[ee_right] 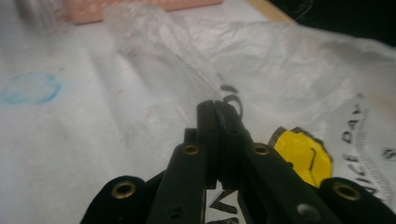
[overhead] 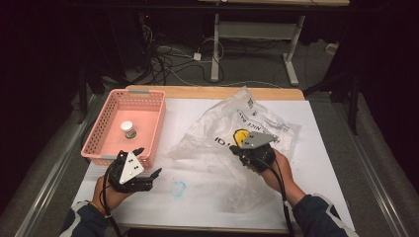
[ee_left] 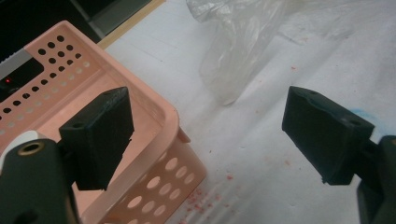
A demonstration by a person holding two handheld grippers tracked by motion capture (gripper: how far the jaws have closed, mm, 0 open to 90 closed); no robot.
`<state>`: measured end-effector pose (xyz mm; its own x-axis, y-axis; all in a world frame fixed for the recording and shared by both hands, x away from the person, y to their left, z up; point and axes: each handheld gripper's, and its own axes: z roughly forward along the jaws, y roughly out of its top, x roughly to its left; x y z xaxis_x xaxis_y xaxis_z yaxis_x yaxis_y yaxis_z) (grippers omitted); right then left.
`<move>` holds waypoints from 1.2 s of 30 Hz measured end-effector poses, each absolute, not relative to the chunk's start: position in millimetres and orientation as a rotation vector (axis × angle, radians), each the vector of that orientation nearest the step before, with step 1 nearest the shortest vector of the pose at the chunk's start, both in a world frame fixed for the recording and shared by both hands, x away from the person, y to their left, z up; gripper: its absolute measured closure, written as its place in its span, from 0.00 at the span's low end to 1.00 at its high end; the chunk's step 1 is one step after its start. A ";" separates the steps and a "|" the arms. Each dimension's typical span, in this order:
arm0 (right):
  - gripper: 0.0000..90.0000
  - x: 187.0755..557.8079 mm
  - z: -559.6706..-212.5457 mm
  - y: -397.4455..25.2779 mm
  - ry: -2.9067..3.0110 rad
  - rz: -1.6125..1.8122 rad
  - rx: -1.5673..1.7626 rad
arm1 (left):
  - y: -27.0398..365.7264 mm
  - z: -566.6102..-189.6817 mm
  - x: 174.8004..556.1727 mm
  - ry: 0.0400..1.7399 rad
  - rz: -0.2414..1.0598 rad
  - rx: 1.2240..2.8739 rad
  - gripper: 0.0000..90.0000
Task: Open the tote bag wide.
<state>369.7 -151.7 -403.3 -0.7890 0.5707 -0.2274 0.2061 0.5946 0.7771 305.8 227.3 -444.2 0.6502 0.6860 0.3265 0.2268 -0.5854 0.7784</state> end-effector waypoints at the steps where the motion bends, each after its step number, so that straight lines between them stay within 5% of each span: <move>1: 1.00 369.7 -403.3 -151.7 2.366 1.070 0.619 | 227.4 -443.7 305.9 0.705 0.812 2.137 0.18; 8: 1.00 388.7 -383.9 -157.6 2.219 1.088 0.667 | 228.4 -439.6 308.1 0.712 0.828 2.124 0.18; 23: 1.00 362.8 -308.8 -172.4 1.942 1.224 0.583 | 232.9 -433.4 309.2 0.741 0.843 2.093 0.18; 29: 1.00 371.7 -338.5 -160.4 2.080 1.131 0.578 | 241.1 -423.0 309.4 0.765 0.877 2.046 0.18; 36: 1.00 364.5 -319.2 -172.4 2.006 1.238 0.597 | 255.3 -410.4 324.4 0.880 0.926 2.020 0.18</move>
<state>364.5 -172.4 -319.2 -0.6527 0.6878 -0.3178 0.0245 0.4384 0.8985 324.4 255.3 -410.4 0.5055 0.8033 0.3149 0.2741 -0.4956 0.8242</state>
